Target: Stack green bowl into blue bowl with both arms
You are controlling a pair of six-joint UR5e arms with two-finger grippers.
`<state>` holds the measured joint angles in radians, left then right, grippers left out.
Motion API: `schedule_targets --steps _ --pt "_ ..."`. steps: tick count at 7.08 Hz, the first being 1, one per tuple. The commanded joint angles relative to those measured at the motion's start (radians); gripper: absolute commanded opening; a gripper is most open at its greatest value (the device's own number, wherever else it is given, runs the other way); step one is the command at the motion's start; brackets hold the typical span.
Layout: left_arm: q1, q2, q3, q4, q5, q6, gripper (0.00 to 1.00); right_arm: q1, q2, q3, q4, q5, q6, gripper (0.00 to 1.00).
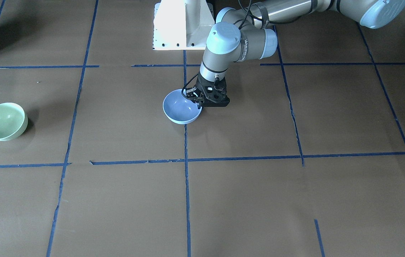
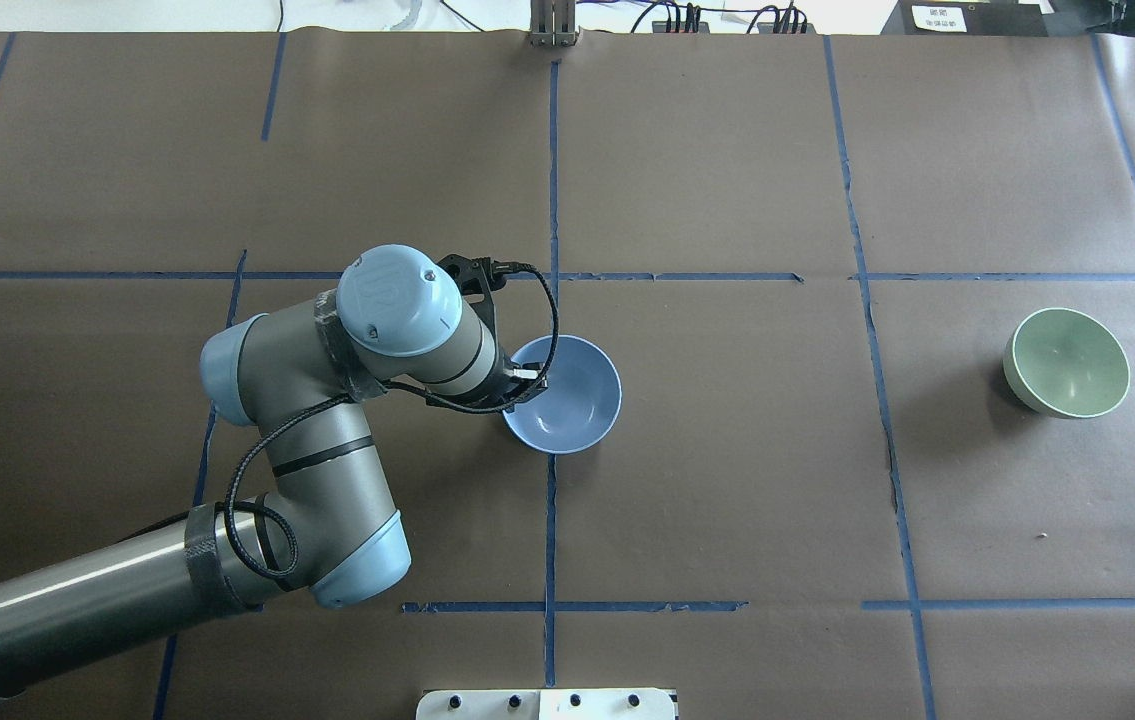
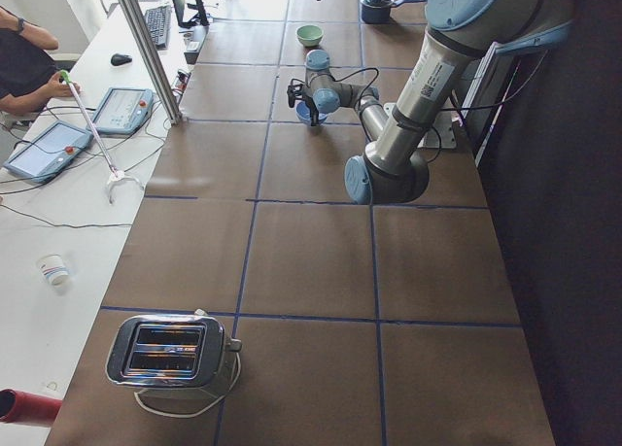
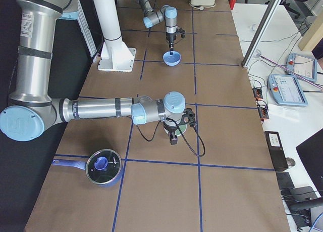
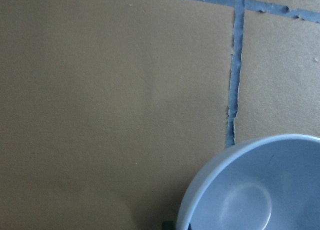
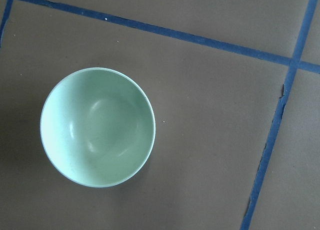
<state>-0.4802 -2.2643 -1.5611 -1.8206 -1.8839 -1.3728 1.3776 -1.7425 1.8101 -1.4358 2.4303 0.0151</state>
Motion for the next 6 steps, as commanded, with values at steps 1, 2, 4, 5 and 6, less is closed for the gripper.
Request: schedule_targets --steps 1,2,4,5,6 --pt "-0.005 0.003 -0.016 0.003 0.003 0.000 0.84 -0.015 0.000 -0.003 -0.001 0.000 0.000 1.00" --pt "-0.018 0.014 -0.055 0.013 0.002 -0.003 0.99 -0.037 0.023 -0.014 0.002 -0.005 0.061 1.00" --pt "-0.043 0.112 -0.181 0.024 -0.003 -0.022 0.99 -0.086 0.118 -0.111 0.111 -0.020 0.263 1.00" --pt "-0.054 0.155 -0.221 0.024 -0.006 -0.020 0.99 -0.116 0.124 -0.188 0.287 -0.052 0.404 0.99" --pt "-0.058 0.161 -0.226 0.026 -0.004 -0.022 0.99 -0.180 0.124 -0.252 0.487 -0.118 0.592 0.99"
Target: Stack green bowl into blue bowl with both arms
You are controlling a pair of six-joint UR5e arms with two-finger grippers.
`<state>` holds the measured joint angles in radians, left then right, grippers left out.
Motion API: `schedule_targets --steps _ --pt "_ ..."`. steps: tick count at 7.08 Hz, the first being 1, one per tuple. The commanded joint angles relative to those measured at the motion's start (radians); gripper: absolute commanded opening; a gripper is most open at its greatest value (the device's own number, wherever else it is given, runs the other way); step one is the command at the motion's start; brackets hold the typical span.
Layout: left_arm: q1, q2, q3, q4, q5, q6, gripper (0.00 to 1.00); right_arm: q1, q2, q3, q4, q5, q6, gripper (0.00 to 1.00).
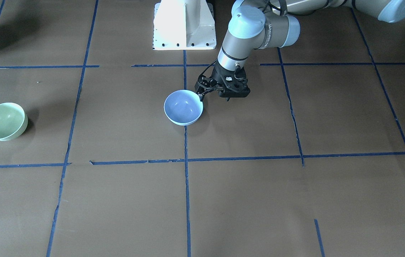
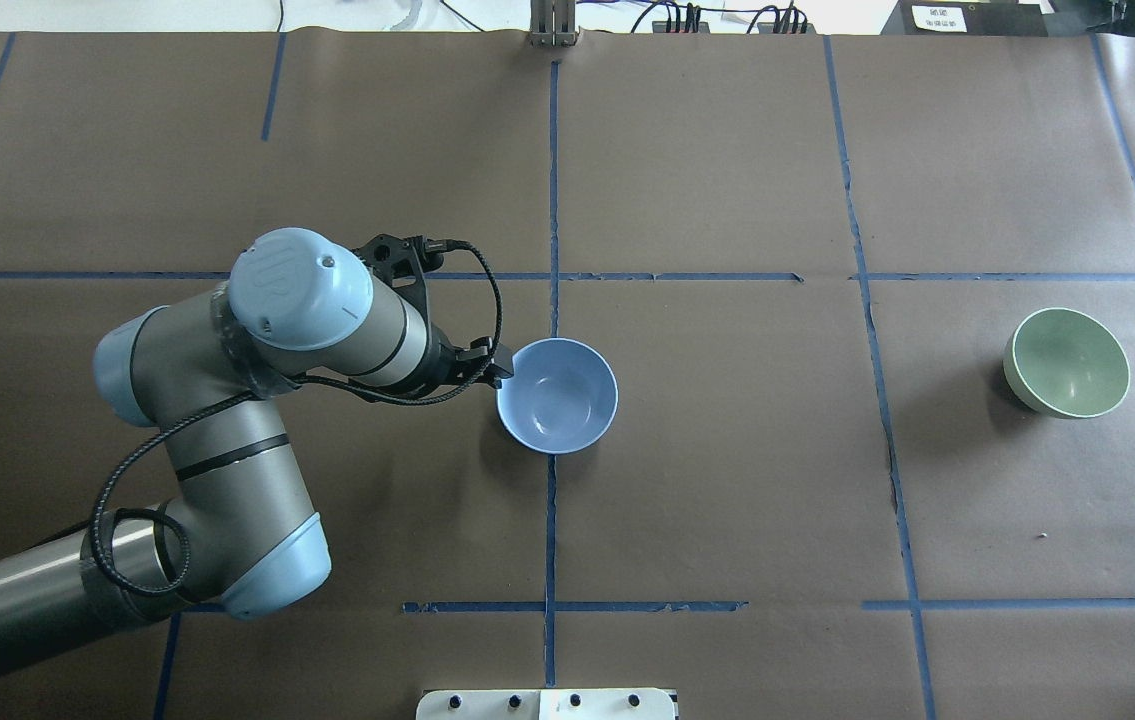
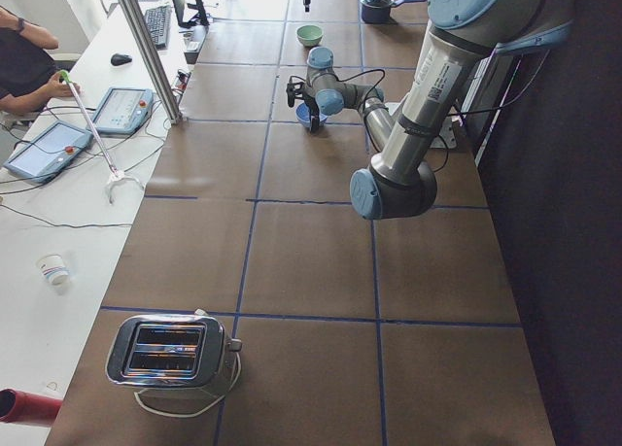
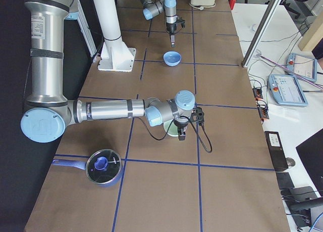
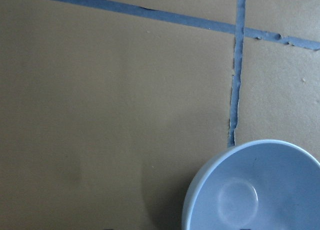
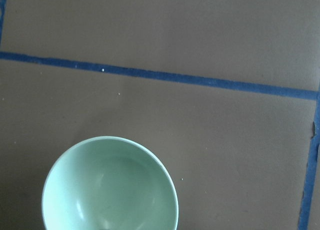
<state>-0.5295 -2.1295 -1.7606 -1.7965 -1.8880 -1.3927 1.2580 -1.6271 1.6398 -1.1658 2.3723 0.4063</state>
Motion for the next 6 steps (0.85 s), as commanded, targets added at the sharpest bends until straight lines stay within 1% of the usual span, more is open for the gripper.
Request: schedule_targets --steps 1,2,3,4,5,6 --pt "-0.013 0.026 -0.027 0.002 0.000 -0.002 0.99 -0.109 0.009 -0.153 0.341 -0.080 0.276 0.96" --pt "-0.014 0.026 -0.023 0.002 0.000 -0.002 0.99 -0.118 0.009 -0.223 0.421 -0.076 0.276 0.90" --pt "-0.014 0.026 -0.026 0.002 0.000 -0.003 0.99 -0.118 0.007 -0.224 0.446 -0.061 0.278 0.75" --pt "-0.014 0.028 -0.027 0.002 0.001 -0.003 0.99 -0.120 0.001 -0.229 0.446 -0.062 0.285 0.24" --pt "-0.012 0.026 -0.028 0.002 0.001 -0.003 0.99 -0.123 0.001 -0.227 0.446 -0.061 0.286 0.00" --pt "-0.013 0.028 -0.030 0.002 0.001 -0.005 0.99 -0.143 0.000 -0.226 0.451 -0.062 0.284 0.00"
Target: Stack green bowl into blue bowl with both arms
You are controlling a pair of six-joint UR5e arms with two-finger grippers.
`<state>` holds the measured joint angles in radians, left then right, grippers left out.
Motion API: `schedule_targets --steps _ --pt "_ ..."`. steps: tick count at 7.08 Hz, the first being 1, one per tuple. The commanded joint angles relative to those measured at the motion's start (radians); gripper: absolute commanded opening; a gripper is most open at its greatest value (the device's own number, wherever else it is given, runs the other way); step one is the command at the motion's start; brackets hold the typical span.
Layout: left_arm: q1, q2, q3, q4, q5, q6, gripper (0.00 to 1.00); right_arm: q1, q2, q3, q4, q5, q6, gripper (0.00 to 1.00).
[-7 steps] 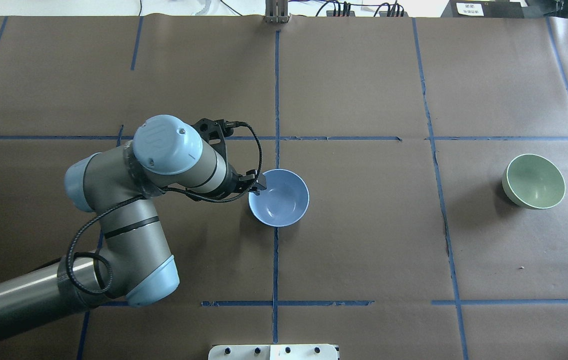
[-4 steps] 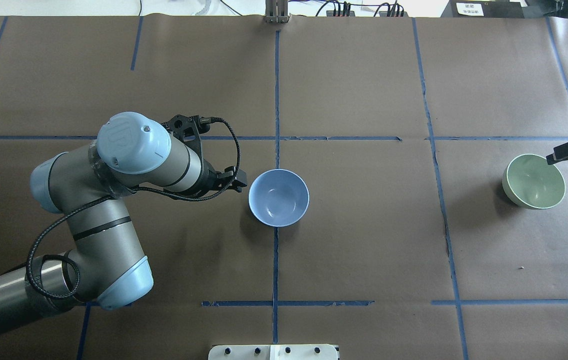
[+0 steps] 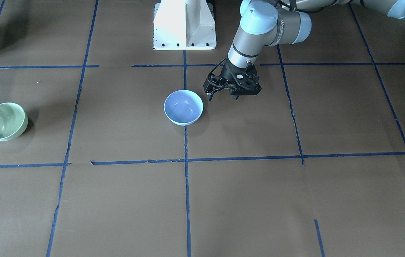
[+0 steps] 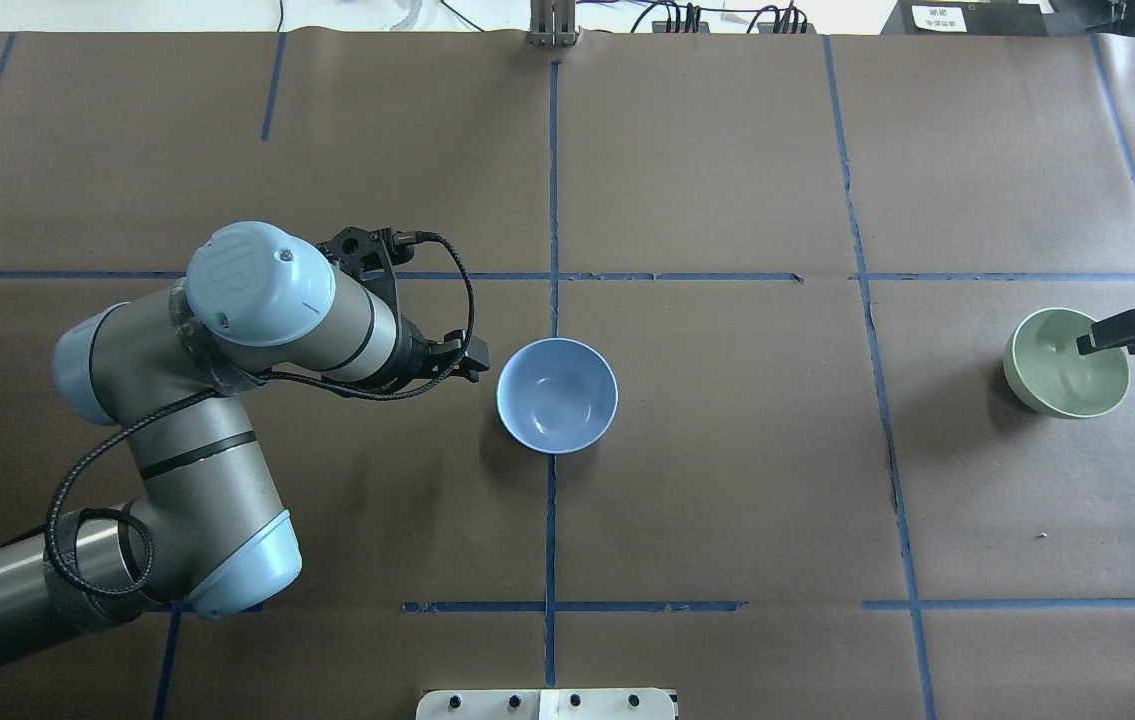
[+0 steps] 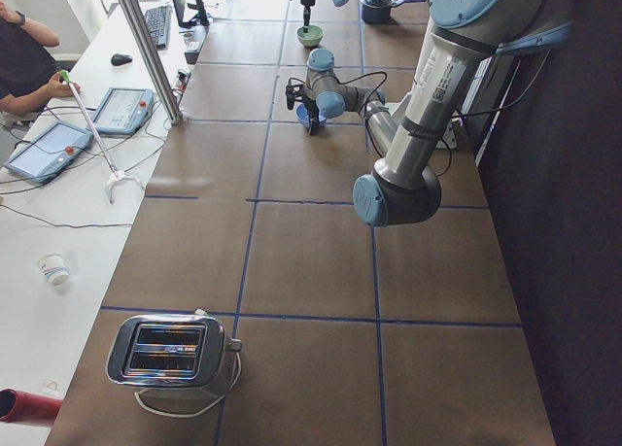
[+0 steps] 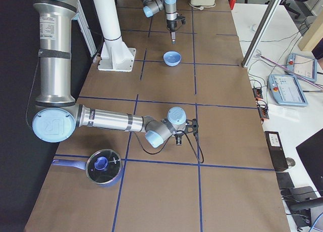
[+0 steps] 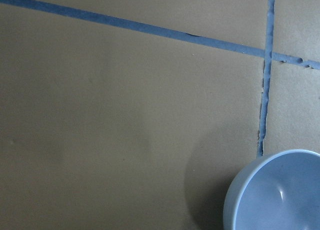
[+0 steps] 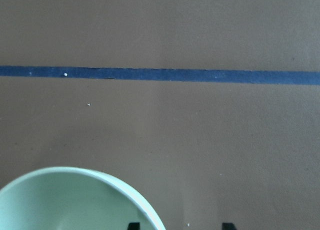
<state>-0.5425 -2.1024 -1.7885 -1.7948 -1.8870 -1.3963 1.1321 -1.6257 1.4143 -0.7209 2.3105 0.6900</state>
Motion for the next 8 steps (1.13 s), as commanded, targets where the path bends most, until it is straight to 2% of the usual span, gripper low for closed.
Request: schedule_targets --steps 1,2,3,4,5,6,7,8 --pt "-0.007 0.001 -0.020 0.000 0.000 -0.001 0.99 -0.028 -0.003 0.002 0.020 0.003 0.003 0.00" --pt "-0.043 0.075 -0.131 0.003 -0.010 0.002 0.99 -0.029 0.000 0.044 0.018 0.065 0.005 0.00" --pt "-0.103 0.147 -0.223 0.018 -0.082 0.003 0.99 -0.031 0.006 0.123 0.005 0.122 0.046 0.00" --pt "-0.173 0.169 -0.253 0.032 -0.172 0.003 0.99 -0.076 0.048 0.218 0.006 0.131 0.265 0.00" --pt "-0.216 0.256 -0.320 0.031 -0.211 0.011 0.99 -0.168 0.141 0.303 0.006 0.078 0.554 0.00" --pt "-0.232 0.310 -0.356 0.028 -0.212 0.013 0.99 -0.305 0.253 0.360 -0.011 -0.036 0.794 0.00" --pt "-0.232 0.314 -0.356 0.028 -0.207 0.013 0.99 -0.434 0.377 0.400 -0.138 -0.183 0.903 0.00" --pt "-0.234 0.314 -0.353 0.028 -0.204 0.013 0.99 -0.553 0.509 0.422 -0.337 -0.344 0.925 0.00"
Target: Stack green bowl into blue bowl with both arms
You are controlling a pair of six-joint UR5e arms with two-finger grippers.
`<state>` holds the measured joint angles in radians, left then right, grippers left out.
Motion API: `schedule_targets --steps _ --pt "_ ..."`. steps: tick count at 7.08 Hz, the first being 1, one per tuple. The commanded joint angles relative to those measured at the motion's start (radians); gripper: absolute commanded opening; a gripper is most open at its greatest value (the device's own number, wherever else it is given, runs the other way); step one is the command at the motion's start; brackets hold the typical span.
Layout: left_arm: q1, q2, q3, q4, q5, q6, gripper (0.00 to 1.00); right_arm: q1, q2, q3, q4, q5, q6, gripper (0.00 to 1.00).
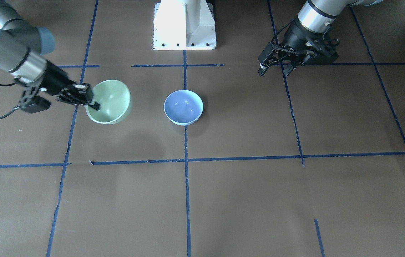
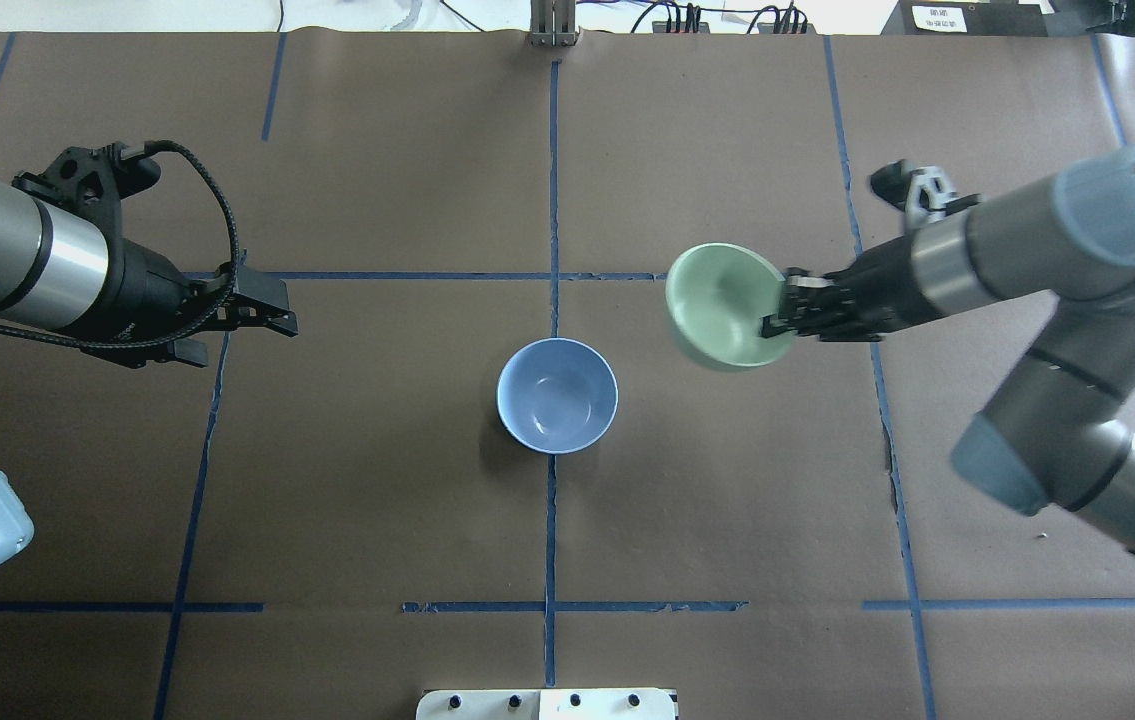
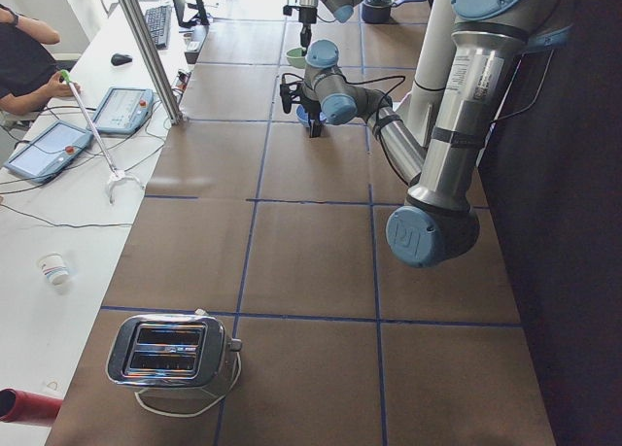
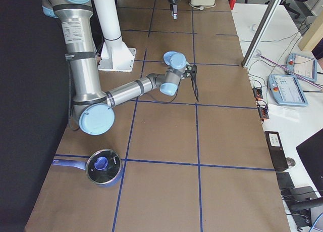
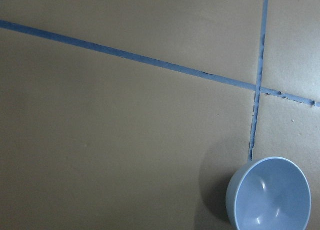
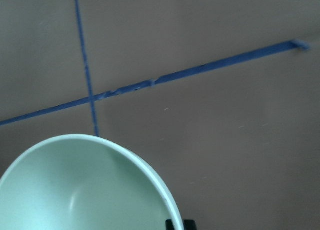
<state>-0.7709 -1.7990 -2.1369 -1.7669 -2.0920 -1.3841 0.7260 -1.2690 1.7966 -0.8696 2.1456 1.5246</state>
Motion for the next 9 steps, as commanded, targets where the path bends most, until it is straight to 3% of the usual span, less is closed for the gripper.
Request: schedule_targets --steps 1,3,7,8,9 --pt "-0.005 0.010 -0.003 0.000 0.003 0.000 0.99 -0.205 0.228 0.033 -0.315 -0.238 0.153 0.00" --pt "-0.002 0.009 0.002 0.001 0.004 -0.003 1.00 -0.269 0.220 -0.008 -0.327 -0.355 0.164 0.00" --pt "-0.002 0.007 -0.001 0.001 0.006 -0.009 1.00 -0.272 0.217 -0.052 -0.327 -0.360 0.164 0.04" --pt "-0.002 0.007 -0.003 0.001 0.009 -0.009 1.00 -0.289 0.214 -0.052 -0.327 -0.374 0.164 0.96" --pt "-0.002 0.009 -0.003 0.001 0.009 -0.009 1.00 -0.296 0.215 -0.051 -0.322 -0.398 0.163 1.00"
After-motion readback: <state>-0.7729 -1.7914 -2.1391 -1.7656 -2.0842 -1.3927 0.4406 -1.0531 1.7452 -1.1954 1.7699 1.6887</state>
